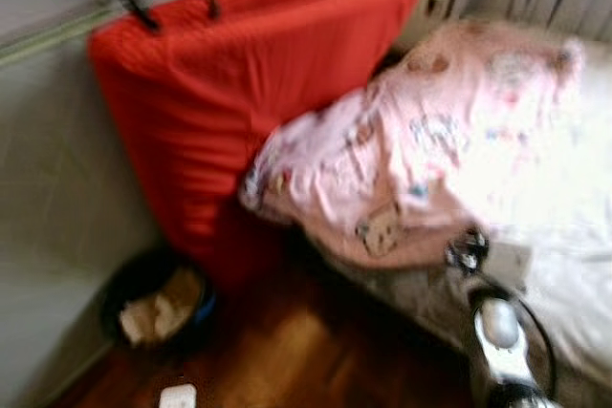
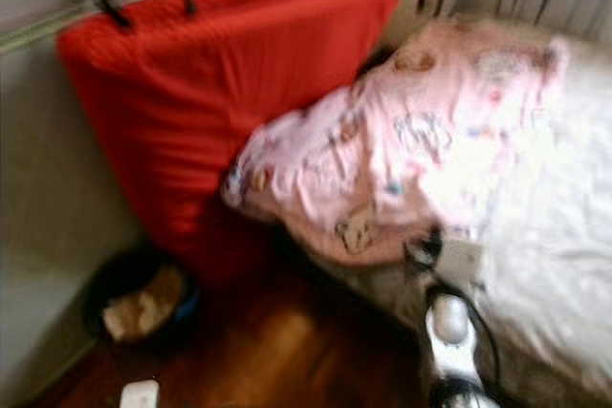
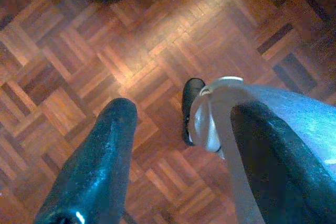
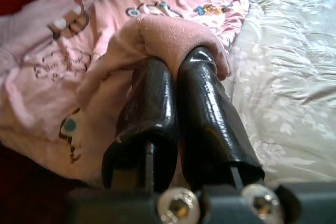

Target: Clean up the room

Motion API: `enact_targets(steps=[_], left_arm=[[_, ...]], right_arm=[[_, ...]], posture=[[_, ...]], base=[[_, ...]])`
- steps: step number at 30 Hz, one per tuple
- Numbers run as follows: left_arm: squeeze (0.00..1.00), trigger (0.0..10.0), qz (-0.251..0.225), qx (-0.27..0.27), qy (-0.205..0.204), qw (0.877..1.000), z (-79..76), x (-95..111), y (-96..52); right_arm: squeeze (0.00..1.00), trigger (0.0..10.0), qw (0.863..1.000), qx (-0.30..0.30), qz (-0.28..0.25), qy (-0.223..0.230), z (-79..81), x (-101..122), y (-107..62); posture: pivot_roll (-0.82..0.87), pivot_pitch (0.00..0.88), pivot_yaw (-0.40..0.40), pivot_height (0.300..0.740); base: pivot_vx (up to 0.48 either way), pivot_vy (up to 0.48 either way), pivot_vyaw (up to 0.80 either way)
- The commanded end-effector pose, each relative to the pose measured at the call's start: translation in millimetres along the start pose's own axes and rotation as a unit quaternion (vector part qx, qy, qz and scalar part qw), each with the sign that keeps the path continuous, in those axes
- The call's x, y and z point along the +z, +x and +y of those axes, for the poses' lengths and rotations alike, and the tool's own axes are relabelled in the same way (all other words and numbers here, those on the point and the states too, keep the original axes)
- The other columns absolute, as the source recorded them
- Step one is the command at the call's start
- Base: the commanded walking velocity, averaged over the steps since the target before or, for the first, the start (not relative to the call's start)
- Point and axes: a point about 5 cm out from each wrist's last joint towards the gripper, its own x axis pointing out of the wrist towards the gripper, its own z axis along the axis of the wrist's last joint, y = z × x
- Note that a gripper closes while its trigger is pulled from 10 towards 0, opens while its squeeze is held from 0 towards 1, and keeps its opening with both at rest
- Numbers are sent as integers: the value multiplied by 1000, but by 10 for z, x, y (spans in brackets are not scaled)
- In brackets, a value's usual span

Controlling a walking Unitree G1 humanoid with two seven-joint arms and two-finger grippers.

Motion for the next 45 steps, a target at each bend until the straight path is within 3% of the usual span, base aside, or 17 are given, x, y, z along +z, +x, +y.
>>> enact_targets(steps=[1, 5, 8, 15, 17, 21, 24, 27, 31, 35, 45], left_arm=[[0, 10000, -1, 6, 2, 1000, 24, 18, 6], [0, 10000, -1, 7, 1, 1000, 25, 15, 4], [0, 10000, -1, 7, 4, 1000, 28, 11, 2], [0, 10000, -1, 7, 4, 1000, 28, 12, 2], [0, 10000, -1, 7, 4, 1000, 27, 13, 3], [0, 10000, -1, 7, 5, 1000, 27, 13, 3], [0, 10000, -2, 6, 7, 1000, 24, 17, 4], [0, 10000, -2, 6, 7, 1000, 23, 18, 4], [0, 10000, -2, 6, 9, 1000, 18, 24, 7], [0, 10000, -3, 6, 10, 1000, 16, 29, 9], [0, 10000, -4, 6, 13, 1000, 18, 33, 9]], right_arm=[[0, 10000, 1000, -1, -15, -11, 9, 38, 3], [0, 10000, 998, -3, -43, -42, -6, 99, 0], [0, 10000, 994, -41, -85, -47, -85, 253, 47], [0, 10000, 996, -43, -63, -47, -103, 192, 35], [0, 10000, 998, -43, -6, -40, -114, -2, -34], [0, 10000, 998, -45, 6, -41, -121, -43, -52], [0, 10000, 993, -36, 106, -40, -145, -380, -228], [0, 10000, 989, -37, 139, -42, -165, -488, -301], [0, 10000, 968, -21, 244, -48, -224, -810, -563], [0, 10000, 952, -12, 303, -42, -270, -980, -743], [0, 10000, 927, -10, 372, -45, -334, -1174, -1001]], posture=[[-29, 132, 12, 740], [-29, 136, 13, 740], [-30, 140, 13, 740], [-31, 142, 12, 740], [-30, 142, 10, 740], [-30, 142, 10, 740], [-29, 142, 11, 740], [-31, 143, 10, 740], [-29, 143, 9, 740], [-30, 143, 10, 740], [-29, 145, 13, 740]], base=[[0, 0, 0], [0, 0, 0], [0, 0, 0], [0, 0, 0], [0, 0, 0], [0, 0, 0], [0, 0, 0], [0, 0, 0], [0, 0, 0], [0, 0, 0], [0, 0, 0]])
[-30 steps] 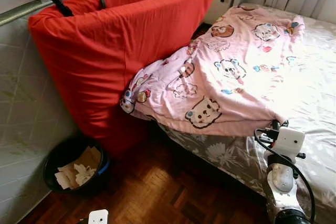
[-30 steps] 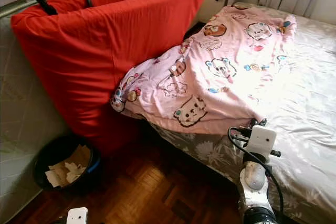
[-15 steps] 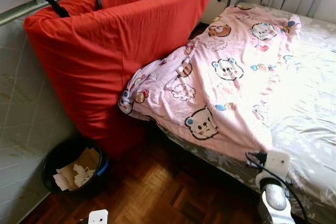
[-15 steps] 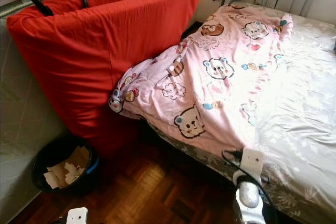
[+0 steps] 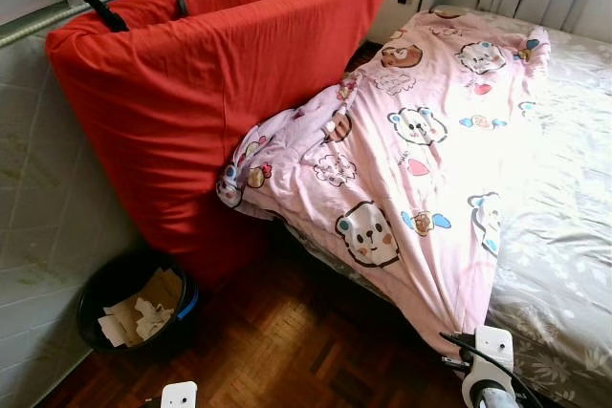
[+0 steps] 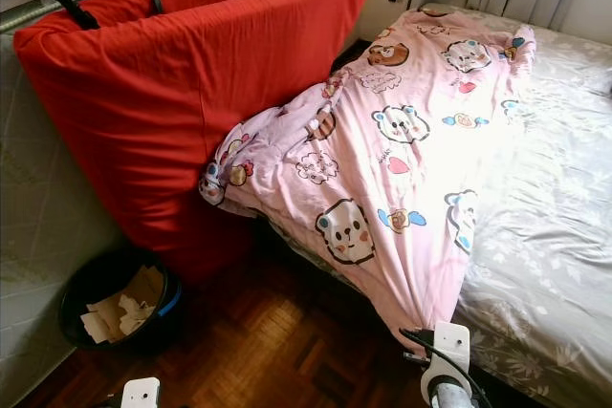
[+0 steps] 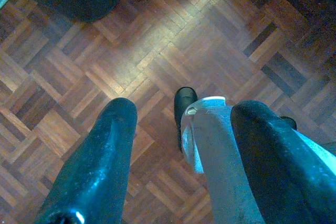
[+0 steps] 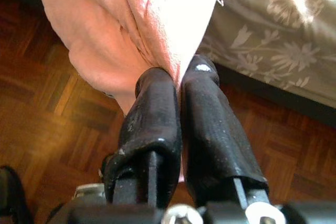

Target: Clean up the room

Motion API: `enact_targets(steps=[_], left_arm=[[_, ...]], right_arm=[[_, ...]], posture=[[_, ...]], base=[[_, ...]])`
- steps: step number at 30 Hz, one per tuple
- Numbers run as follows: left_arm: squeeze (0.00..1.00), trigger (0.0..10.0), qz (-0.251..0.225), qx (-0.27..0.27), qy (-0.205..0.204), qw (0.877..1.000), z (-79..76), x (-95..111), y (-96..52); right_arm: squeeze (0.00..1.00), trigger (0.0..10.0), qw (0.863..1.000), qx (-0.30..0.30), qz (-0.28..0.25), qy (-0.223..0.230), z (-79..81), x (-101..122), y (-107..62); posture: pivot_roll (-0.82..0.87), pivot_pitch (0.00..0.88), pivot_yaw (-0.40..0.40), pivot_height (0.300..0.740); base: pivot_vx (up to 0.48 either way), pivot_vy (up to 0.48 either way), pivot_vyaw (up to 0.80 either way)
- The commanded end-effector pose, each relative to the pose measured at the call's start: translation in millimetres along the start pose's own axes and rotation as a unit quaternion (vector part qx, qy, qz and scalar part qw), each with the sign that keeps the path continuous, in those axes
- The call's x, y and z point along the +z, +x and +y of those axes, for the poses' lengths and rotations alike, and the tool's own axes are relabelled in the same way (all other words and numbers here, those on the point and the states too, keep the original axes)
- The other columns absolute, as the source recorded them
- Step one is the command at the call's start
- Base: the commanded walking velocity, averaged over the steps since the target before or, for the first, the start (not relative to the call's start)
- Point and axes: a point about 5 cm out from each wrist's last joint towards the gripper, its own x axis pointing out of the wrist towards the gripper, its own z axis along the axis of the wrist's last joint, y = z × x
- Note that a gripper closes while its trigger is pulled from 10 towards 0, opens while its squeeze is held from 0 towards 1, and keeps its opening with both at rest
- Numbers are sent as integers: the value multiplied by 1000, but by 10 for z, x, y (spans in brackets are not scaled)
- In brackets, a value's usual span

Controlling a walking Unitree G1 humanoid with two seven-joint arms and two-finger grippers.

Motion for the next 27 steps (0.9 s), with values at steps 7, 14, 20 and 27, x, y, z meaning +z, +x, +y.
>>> enact_targets(steps=[7, 14, 20, 27], left_arm=[[0, 10000, 12, 6, 8, 1000, 31, -70, -26], [0, 10000, 12, 7, 10, 1000, 29, -70, -25], [0, 10000, 13, 7, 10, 1000, 30, -73, -26], [0, 10000, 14, 6, 10, 1000, 26, -75, -26]], right_arm=[[0, 10000, 999, -8, 51, 6, -34, -254, -73], [1000, 10000, 999, -12, 48, 7, -48, -233, -65], [1000, 10000, 999, -13, 50, 8, -59, -232, -64], [0, 10000, 998, 13, 65, 0, -11, -272, -72]], posture=[[-29, 145, 15, 740], [-27, 144, 14, 740], [-27, 145, 14, 740], [-33, 145, 17, 740]], base=[[0, 0, 0], [0, 0, 0], [0, 0, 0], [0, 0, 0]])
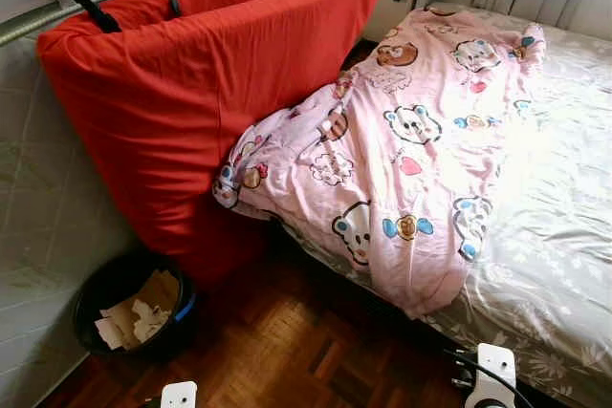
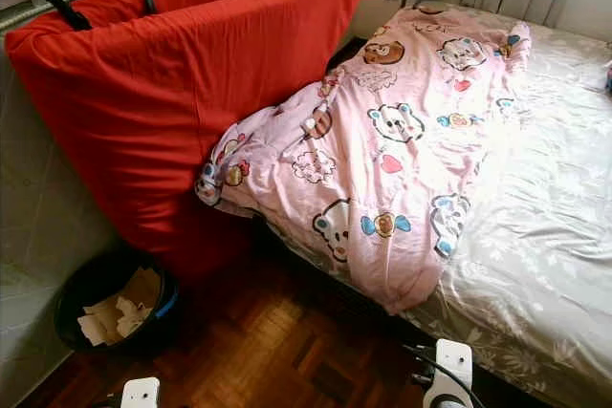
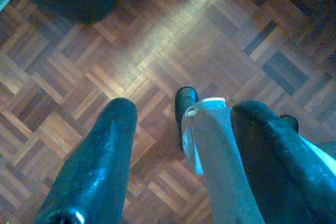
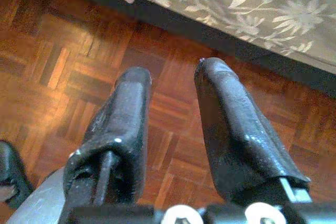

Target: Clean up the room

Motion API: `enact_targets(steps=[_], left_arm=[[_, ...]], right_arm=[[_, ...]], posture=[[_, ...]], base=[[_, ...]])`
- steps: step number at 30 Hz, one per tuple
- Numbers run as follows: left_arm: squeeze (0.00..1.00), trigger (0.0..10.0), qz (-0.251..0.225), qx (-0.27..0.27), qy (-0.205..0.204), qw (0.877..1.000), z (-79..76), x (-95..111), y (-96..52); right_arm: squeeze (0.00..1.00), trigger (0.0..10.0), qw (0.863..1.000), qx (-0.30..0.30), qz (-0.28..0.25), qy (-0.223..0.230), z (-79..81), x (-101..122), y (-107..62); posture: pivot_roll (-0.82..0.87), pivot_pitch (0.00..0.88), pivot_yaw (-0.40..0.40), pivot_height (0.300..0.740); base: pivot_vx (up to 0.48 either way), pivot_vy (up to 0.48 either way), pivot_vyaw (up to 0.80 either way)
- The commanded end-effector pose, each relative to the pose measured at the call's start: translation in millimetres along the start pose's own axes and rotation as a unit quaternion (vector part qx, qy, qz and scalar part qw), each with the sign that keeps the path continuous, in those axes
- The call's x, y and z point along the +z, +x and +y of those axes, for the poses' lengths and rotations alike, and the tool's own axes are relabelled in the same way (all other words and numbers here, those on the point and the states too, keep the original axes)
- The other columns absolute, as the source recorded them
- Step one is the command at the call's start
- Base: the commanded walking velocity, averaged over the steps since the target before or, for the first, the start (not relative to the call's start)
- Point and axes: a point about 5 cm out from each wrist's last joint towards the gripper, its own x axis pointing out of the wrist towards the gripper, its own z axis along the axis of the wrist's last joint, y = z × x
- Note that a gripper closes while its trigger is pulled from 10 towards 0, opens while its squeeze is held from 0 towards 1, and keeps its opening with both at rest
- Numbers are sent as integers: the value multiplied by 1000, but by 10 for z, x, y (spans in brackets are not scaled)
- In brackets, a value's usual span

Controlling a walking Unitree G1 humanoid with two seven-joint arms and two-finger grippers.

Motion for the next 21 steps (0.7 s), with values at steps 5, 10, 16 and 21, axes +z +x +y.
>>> enact_targets(steps=[5, 10, 16, 21], left_arm=[[0, 10000, 17, 0, 9, 1000, 18, -75, -22], [0, 10000, 19, 2, -1, 1000, 15, -72, -18], [0, 10000, 23, 2, -6, 1000, 10, -78, -17], [0, 10000, 24, 7, -15, 1000, 14, -73, -13]], right_arm=[[0, 10000, 996, 58, 40, -48, 176, -176, -40], [0, 10000, 993, 79, 46, -69, 294, -195, -48], [0, 10000, 995, 72, 51, -51, 310, -206, -49], [0, 10000, 994, 56, 53, -83, 260, -250, -62]], posture=[[-37, 143, 17, 740], [-32, 140, 13, 740], [-33, 139, 12, 740], [-39, 139, 8, 740]], base=[[0, 0, 0], [0, 0, 0], [0, 0, 0], [0, 0, 324]])
